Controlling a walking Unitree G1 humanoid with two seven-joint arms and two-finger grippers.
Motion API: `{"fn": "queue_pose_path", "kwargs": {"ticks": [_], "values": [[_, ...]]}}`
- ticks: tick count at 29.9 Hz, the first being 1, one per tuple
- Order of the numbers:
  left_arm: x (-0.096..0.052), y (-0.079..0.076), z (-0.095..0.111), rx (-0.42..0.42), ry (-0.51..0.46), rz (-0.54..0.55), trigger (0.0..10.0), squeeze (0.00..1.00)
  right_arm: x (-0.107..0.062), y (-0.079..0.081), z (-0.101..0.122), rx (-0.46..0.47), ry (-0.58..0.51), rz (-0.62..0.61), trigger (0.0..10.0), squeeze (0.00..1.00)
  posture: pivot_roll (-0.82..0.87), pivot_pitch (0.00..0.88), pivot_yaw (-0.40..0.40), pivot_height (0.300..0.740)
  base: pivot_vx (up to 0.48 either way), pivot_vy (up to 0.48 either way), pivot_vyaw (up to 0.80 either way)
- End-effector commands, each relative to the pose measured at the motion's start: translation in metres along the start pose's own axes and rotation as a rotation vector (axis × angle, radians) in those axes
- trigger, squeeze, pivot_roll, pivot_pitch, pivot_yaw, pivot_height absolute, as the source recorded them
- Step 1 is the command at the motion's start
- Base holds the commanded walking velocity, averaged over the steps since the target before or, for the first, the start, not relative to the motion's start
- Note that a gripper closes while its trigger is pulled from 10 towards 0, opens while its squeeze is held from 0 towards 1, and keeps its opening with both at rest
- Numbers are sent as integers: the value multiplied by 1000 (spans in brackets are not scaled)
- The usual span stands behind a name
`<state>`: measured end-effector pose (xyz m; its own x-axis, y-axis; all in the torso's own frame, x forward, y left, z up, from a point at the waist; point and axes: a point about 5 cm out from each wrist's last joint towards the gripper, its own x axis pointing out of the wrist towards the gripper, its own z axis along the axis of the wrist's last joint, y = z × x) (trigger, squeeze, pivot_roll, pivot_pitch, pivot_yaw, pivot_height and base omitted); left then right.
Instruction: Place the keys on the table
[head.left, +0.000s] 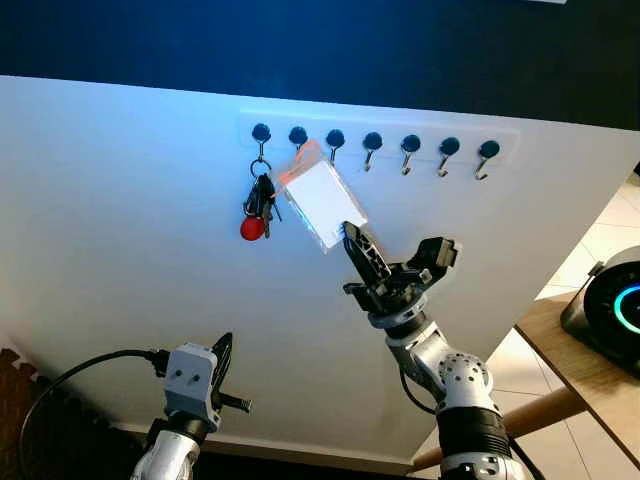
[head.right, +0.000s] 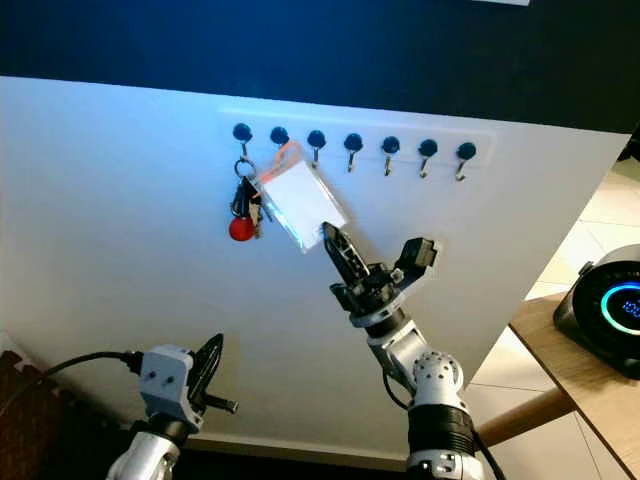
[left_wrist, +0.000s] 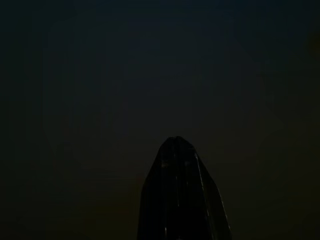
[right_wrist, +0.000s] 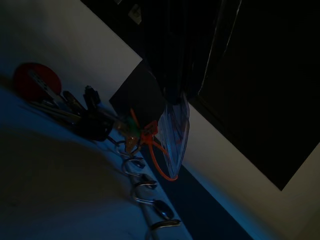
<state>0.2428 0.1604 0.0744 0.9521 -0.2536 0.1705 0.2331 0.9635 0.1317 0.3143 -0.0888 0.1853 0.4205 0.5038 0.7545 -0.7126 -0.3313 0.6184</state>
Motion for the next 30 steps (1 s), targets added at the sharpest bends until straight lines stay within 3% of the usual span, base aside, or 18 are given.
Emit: {"fn": "queue_pose_path", "kwargs": {"ticks": [1, 8, 10, 12, 13, 16, 18, 21, 24, 25, 27, 30], "values": [[0, -3, -1, 11, 4, -15, 10000, 0, 20, 1, -25, 87, -24, 87, 10000, 0, 146, 68, -74, 740, 0, 0, 0], [0, -3, -1, 11, 4, -16, 10000, 0, 16, -3, -45, 56, 165, 30, 10000, 0, 145, 69, -74, 740, 0, 0, 0], [0, -3, -1, 10, 5, -16, 10000, 0, 4, -5, -55, 40, 253, -14, 10000, 0, 147, 69, -74, 740, 0, 0, 0], [0, -3, -1, 10, 5, -16, 10000, 0, -3, -5, -56, 35, 274, -35, 10000, 0, 148, 69, -74, 740, 0, 0, 0], [0, -3, -1, 11, 6, -16, 10000, 0, -18, -4, -56, 16, 303, -82, 10000, 0, 148, 69, -74, 740, 0, 0, 0], [-1, -3, -1, 11, 7, -16, 10000, 0, -24, -4, -55, -5, 320, -108, 10000, 0, 148, 69, -74, 740, 0, 0, 0], [-2, -2, -2, 13, 17, -18, 10000, 0, -40, -6, -53, -66, 358, -177, 10000, 0, 140, 70, -67, 740, 0, 0, 0], [-7, -1, -13, 19, 79, -19, 10000, 0, -61, -9, -42, -210, 356, -299, 10000, 0, 134, 69, -62, 740, 0, 0, 0], [-12, 2, -24, 27, 137, -9, 10000, 0, -68, -8, -35, -252, 316, -331, 10000, 0, 129, 67, -59, 740, 0, 0, 0], [-19, 6, -37, 47, 214, 10, 10000, 0, -75, -9, -29, -296, 288, -363, 10000, 0, 125, 66, -56, 740, 0, 0, 0], [-25, 9, -45, 63, 262, 24, 10000, 0, -81, -11, -27, -316, 284, -392, 10000, 0, 123, 65, -55, 740, 0, 0, 0], [-39, 17, -64, 113, 397, 57, 10000, 0, -103, -22, -28, -401, 351, -536, 10000, 0, 116, 57, -51, 740, 0, 0, 0]]}}
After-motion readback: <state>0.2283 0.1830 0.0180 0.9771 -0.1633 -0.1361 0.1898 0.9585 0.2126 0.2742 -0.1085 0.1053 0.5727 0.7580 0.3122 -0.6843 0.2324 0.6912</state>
